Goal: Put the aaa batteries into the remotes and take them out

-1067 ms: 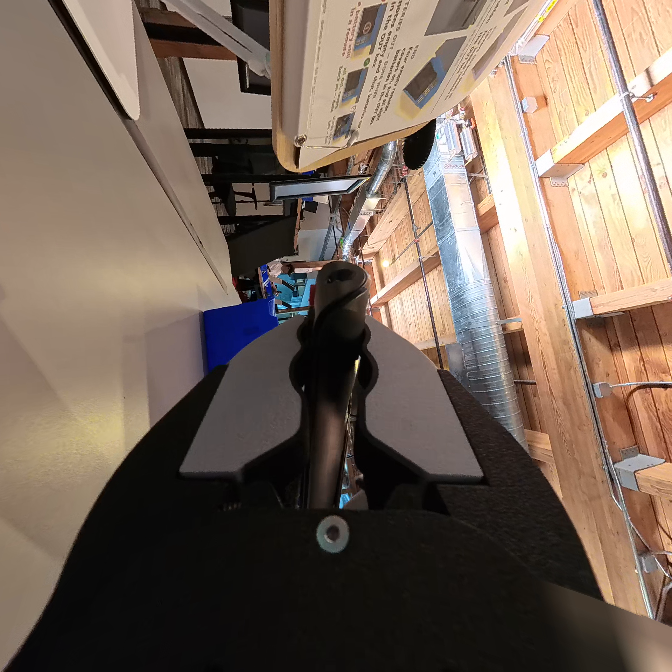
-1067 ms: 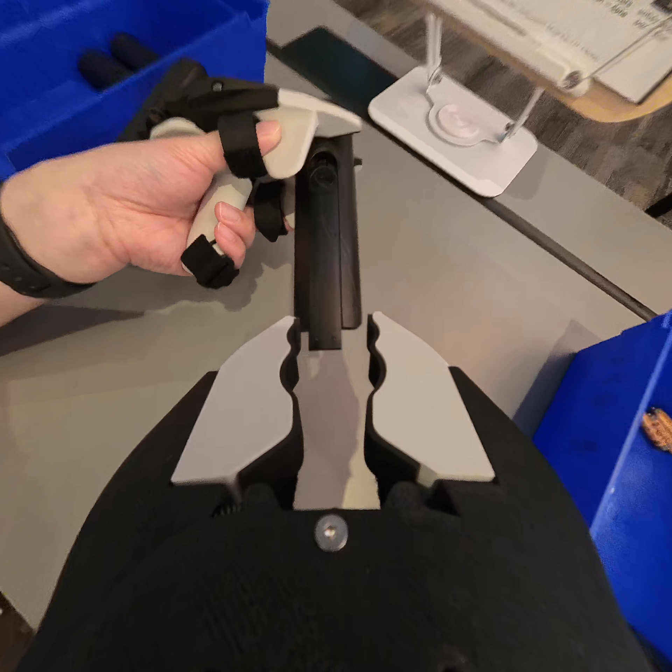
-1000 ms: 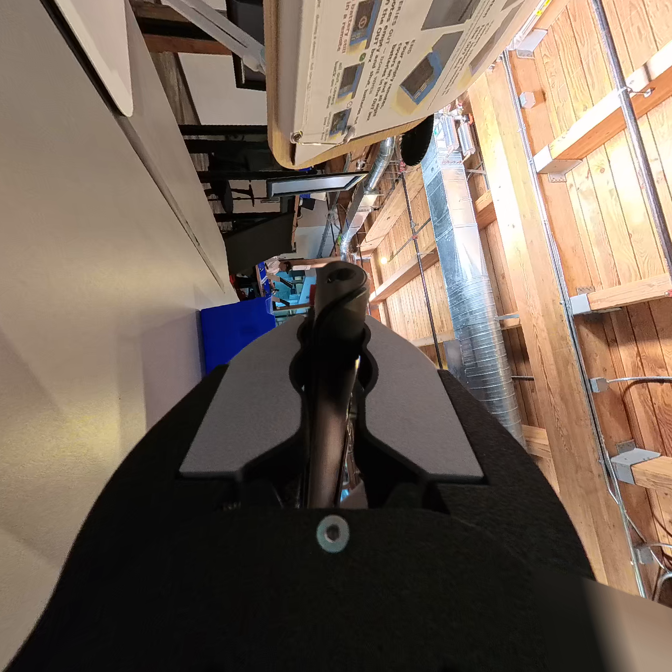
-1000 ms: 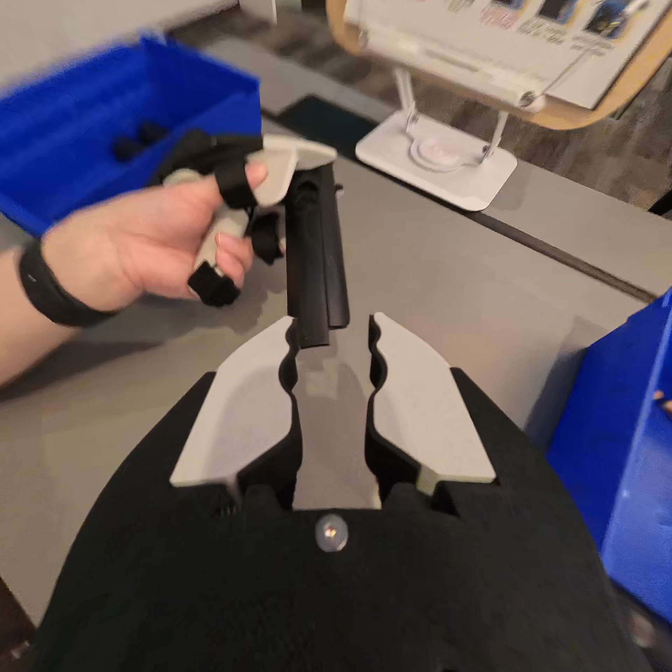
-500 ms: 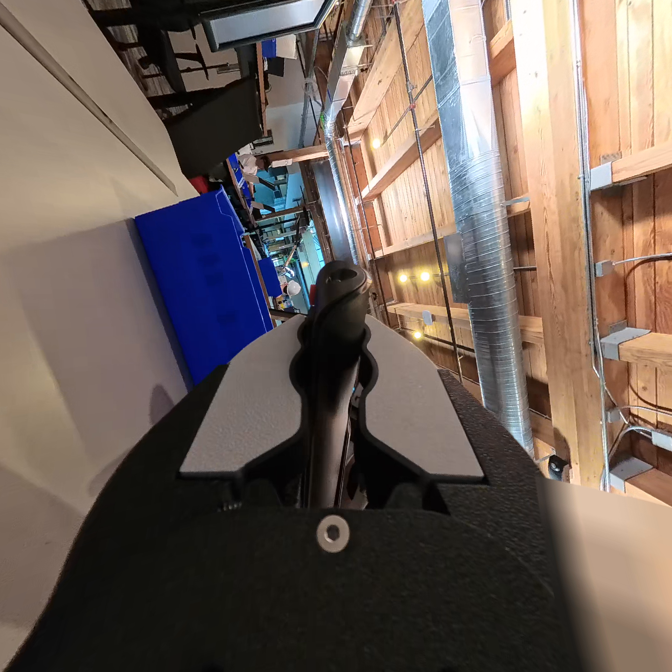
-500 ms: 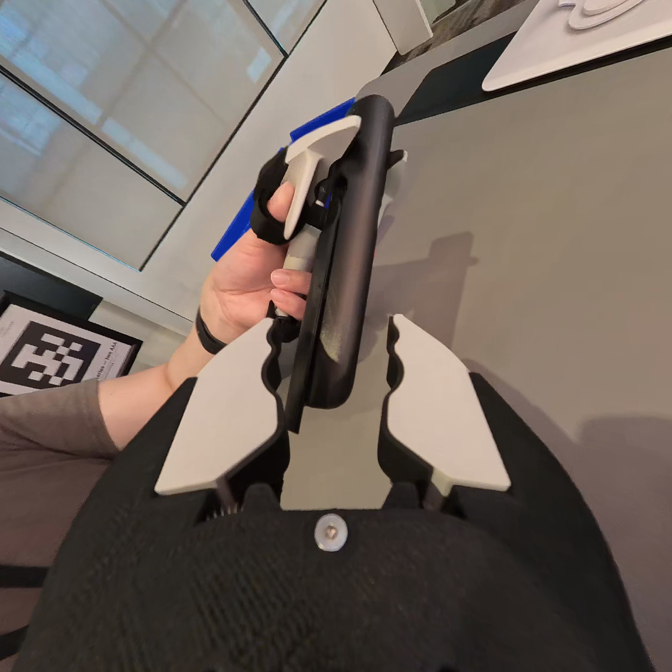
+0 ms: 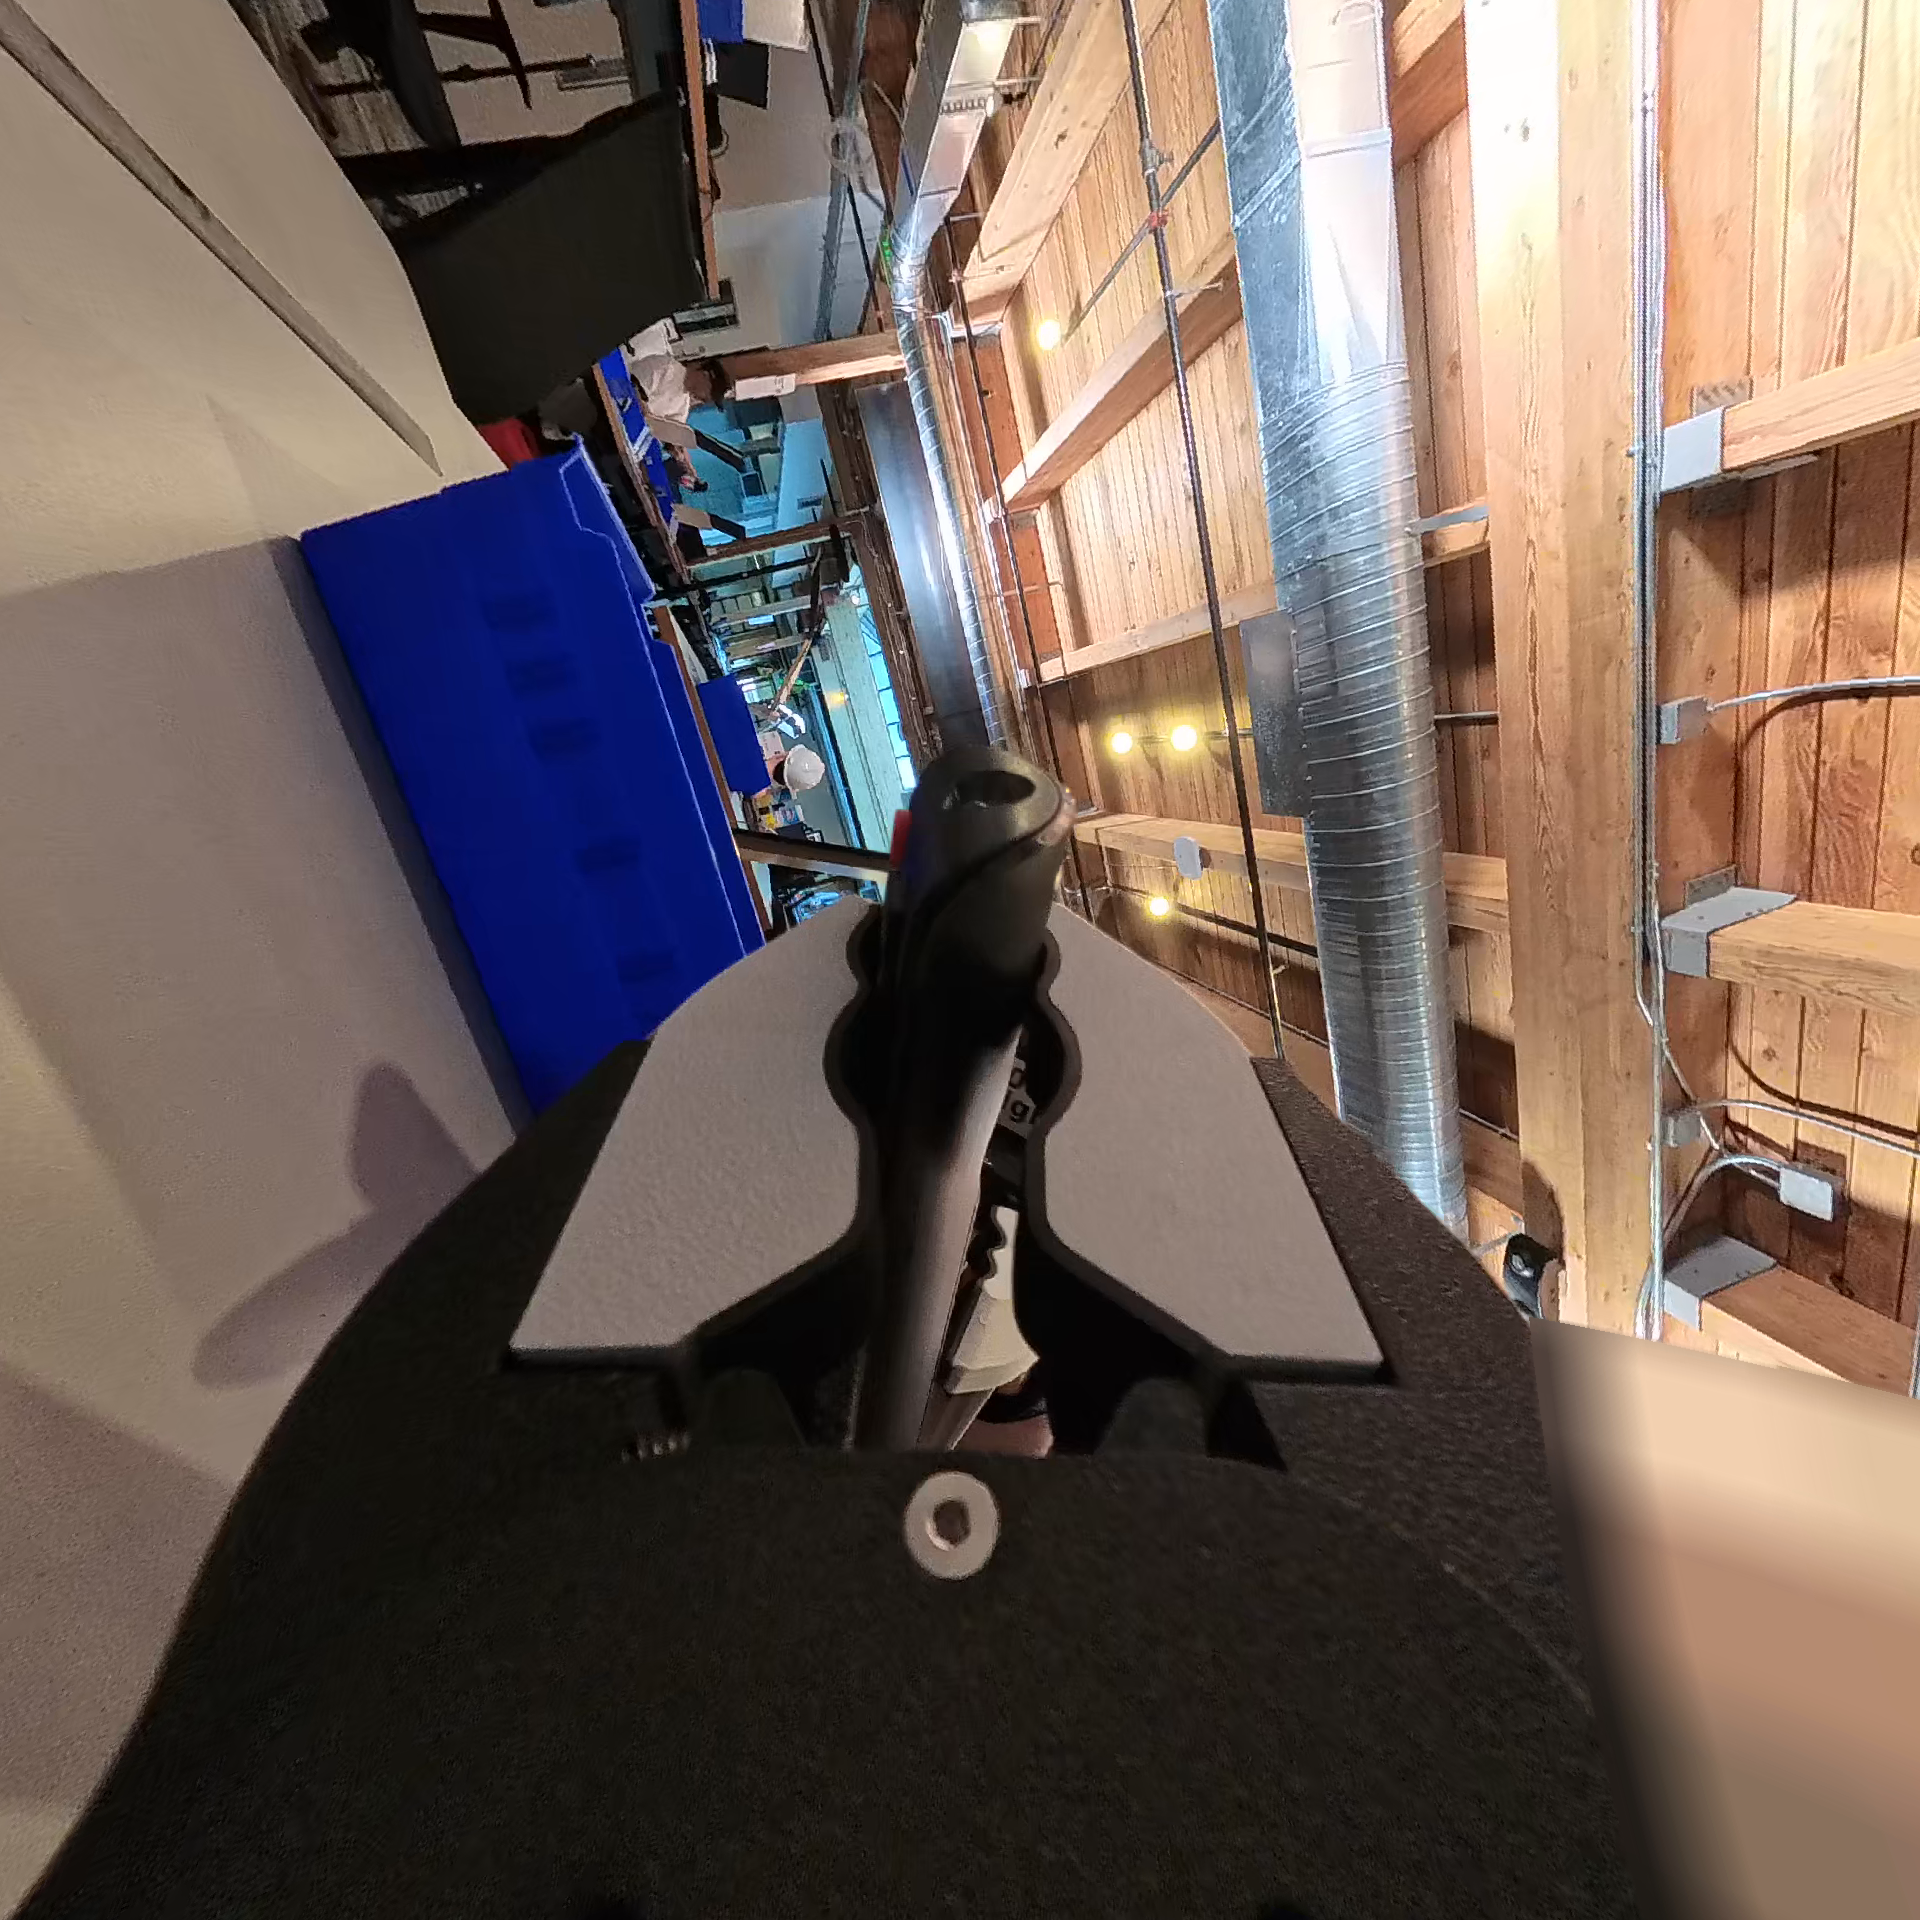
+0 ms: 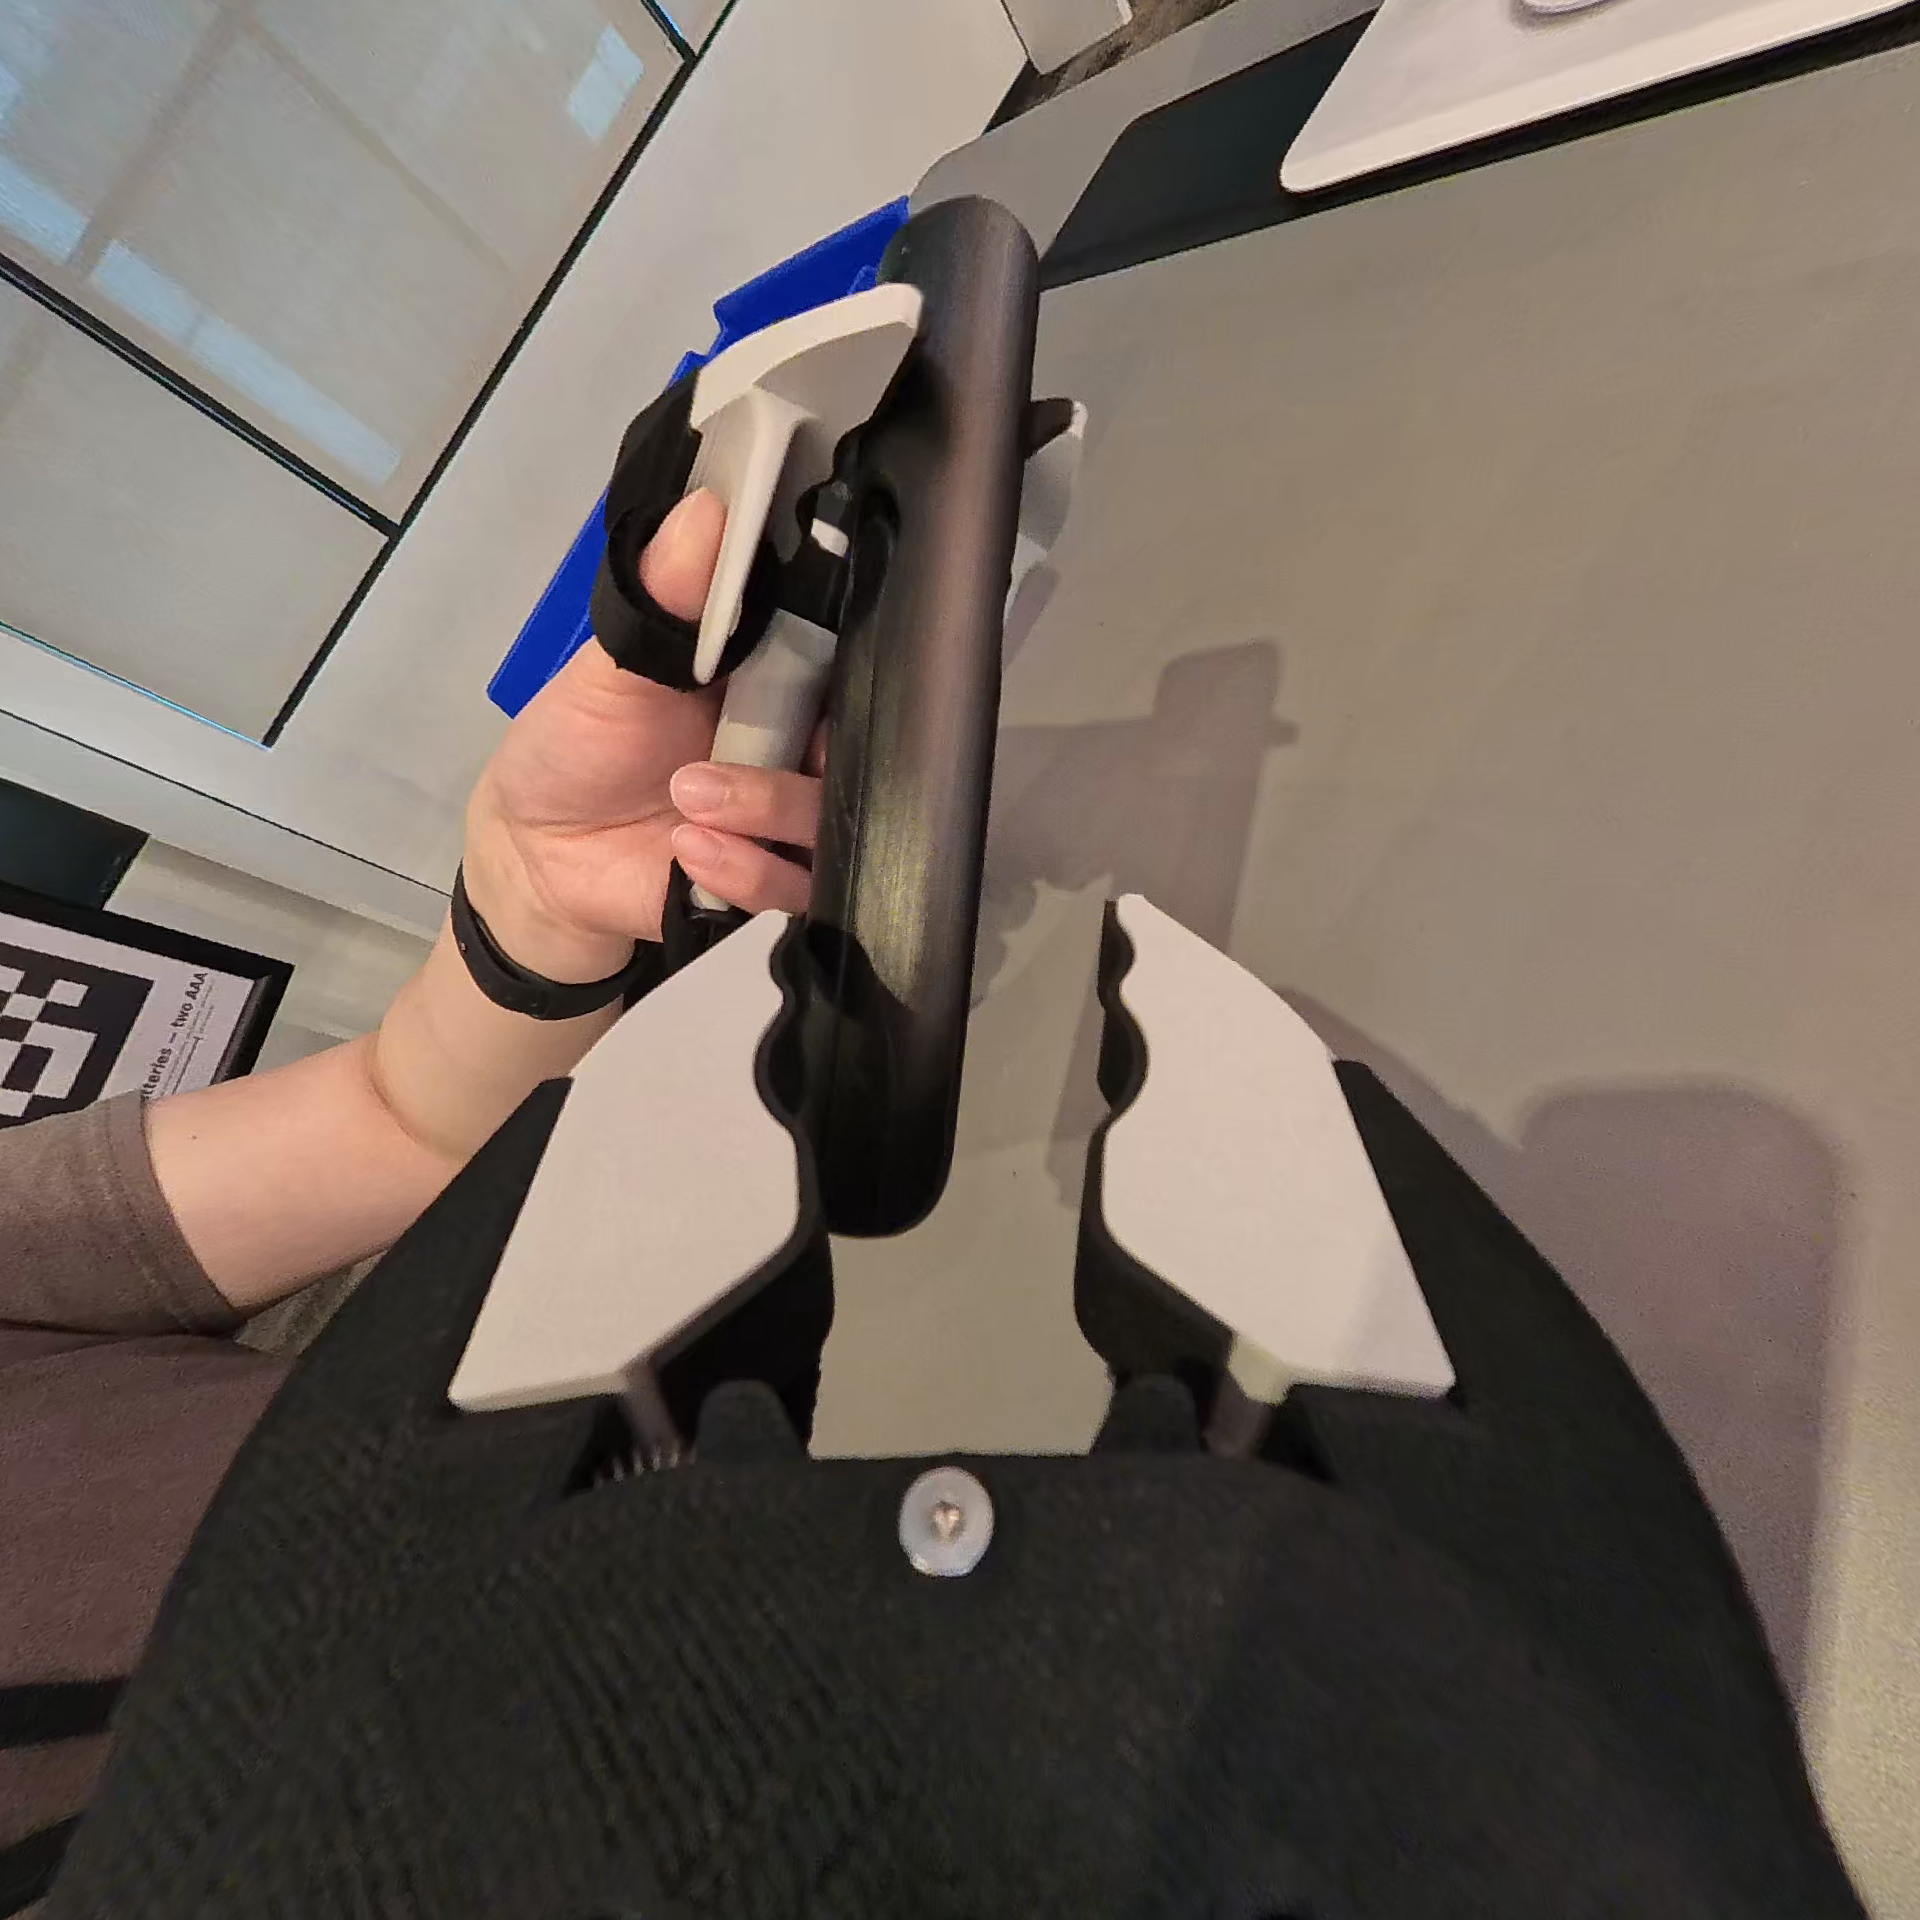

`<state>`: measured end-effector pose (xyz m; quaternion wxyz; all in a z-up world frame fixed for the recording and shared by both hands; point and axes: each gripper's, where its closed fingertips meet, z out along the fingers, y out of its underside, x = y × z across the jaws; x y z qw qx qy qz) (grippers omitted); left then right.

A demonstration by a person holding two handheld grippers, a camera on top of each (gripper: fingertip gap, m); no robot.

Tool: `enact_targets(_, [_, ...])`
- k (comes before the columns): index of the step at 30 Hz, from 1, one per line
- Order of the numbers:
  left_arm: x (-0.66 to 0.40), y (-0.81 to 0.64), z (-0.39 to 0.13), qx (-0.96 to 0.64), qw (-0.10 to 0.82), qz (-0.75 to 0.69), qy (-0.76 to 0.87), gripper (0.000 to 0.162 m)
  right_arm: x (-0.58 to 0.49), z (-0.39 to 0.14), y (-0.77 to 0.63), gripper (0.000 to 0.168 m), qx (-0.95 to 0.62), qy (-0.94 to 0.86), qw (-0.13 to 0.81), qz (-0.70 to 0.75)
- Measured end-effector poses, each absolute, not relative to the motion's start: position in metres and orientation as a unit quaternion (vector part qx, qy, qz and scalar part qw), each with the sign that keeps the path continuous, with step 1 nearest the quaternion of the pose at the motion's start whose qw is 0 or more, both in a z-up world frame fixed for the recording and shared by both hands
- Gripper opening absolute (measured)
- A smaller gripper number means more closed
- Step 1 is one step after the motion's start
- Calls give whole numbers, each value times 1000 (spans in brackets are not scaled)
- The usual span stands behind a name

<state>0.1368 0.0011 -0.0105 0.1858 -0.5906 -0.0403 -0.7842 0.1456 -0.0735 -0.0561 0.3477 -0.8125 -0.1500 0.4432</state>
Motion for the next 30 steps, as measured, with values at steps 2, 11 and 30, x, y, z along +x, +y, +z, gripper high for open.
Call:
enact_targets(2, [138,-1,-8,-588,185,-787,-34,25,145,-55,-74,57,-808,-148,348,451])
enact_targets(11, [132,3,-4,-572,182,-798,-56,24,151,-21,-76,58,-755,-155,434,466])
enact_targets(30, [90,37,1,-551,254,-783,-140,23,146,-19,-109,2,-649,-284,695,124])
